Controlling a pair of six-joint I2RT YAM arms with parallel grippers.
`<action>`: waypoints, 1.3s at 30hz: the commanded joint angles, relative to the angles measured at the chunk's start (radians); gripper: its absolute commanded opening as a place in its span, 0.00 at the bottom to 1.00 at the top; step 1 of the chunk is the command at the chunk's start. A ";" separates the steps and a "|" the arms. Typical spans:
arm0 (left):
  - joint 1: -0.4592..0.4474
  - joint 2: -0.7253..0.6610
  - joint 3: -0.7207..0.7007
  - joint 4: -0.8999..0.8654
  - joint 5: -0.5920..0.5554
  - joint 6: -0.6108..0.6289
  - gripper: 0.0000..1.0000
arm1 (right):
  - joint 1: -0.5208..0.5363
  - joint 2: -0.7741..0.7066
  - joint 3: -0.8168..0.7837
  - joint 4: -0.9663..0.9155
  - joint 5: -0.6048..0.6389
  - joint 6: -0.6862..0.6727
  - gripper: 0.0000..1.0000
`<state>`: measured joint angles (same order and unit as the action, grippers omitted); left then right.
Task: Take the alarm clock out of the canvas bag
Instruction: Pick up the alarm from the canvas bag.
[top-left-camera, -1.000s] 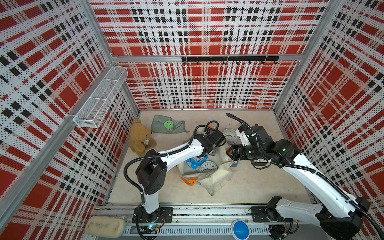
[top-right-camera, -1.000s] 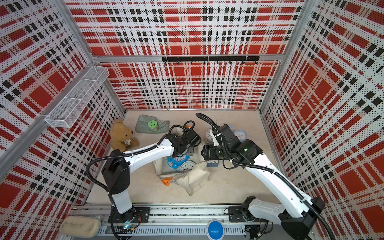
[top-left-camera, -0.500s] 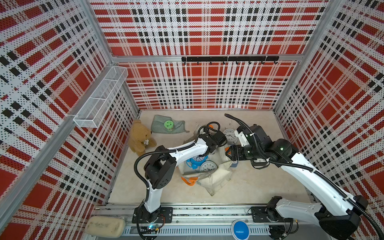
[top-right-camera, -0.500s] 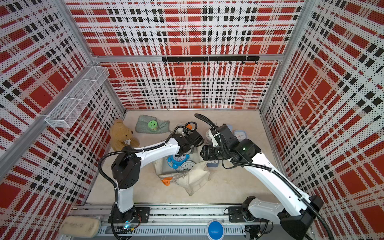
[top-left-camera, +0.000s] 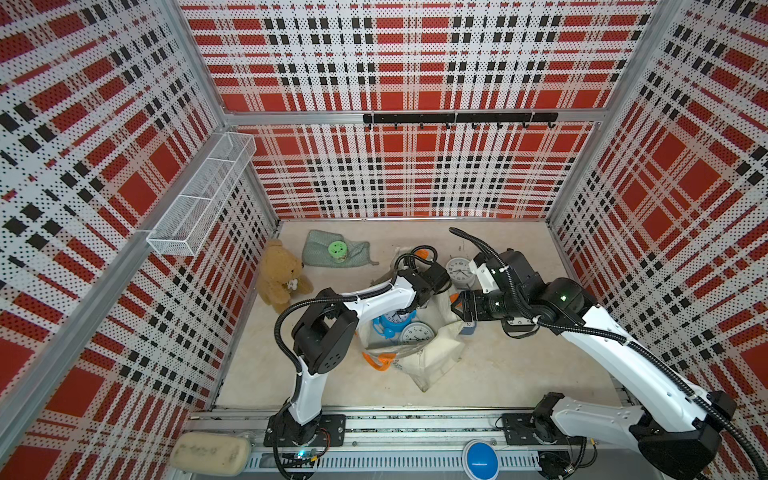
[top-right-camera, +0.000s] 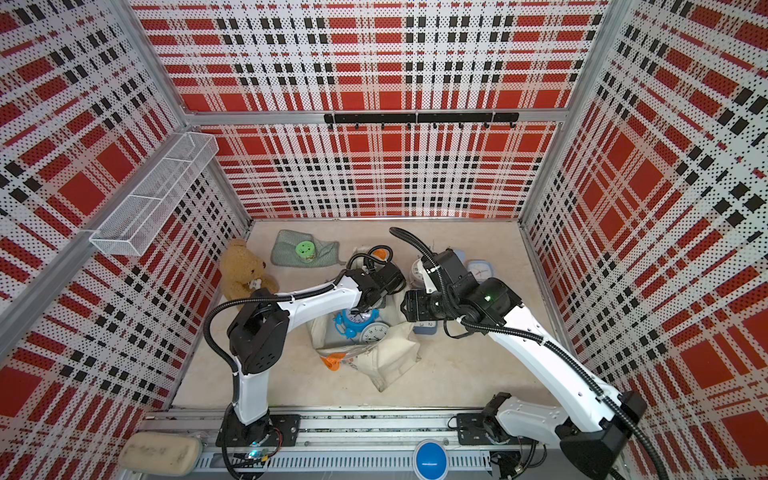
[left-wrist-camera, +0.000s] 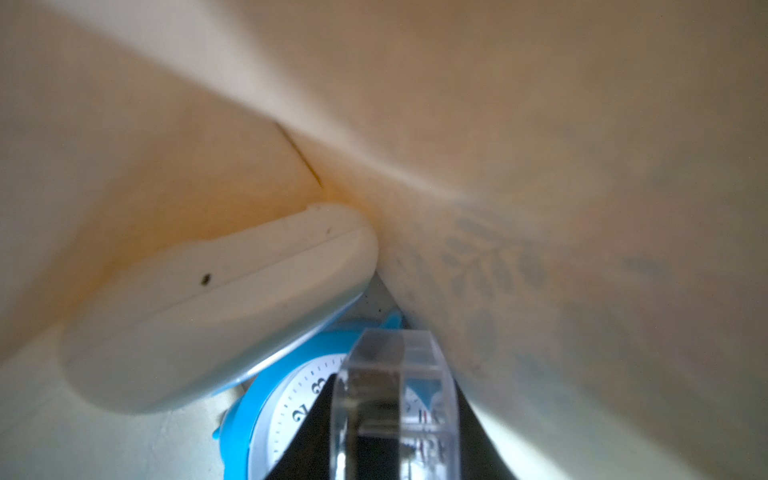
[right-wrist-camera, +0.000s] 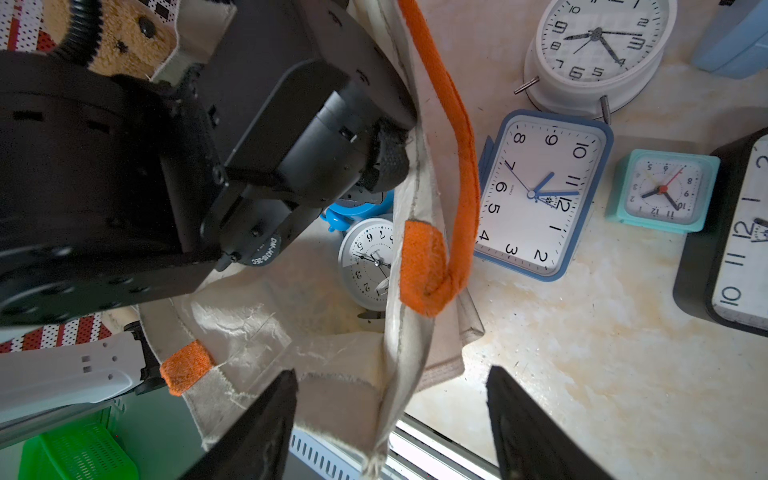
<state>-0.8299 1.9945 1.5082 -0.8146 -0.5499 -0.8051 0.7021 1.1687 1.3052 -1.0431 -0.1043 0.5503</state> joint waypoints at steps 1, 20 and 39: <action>0.008 0.021 -0.016 0.023 -0.026 -0.006 0.30 | 0.003 -0.006 0.004 0.016 0.001 0.010 0.74; -0.078 -0.381 -0.089 -0.093 -0.004 0.056 0.29 | 0.000 -0.045 0.118 0.021 0.050 0.008 0.75; 0.032 -0.760 0.060 0.055 0.734 0.302 0.36 | -0.224 -0.234 0.104 0.208 -0.268 0.068 0.83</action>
<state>-0.8177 1.2121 1.5341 -0.8642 -0.0578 -0.5266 0.5251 0.9730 1.4368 -0.9211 -0.2539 0.6025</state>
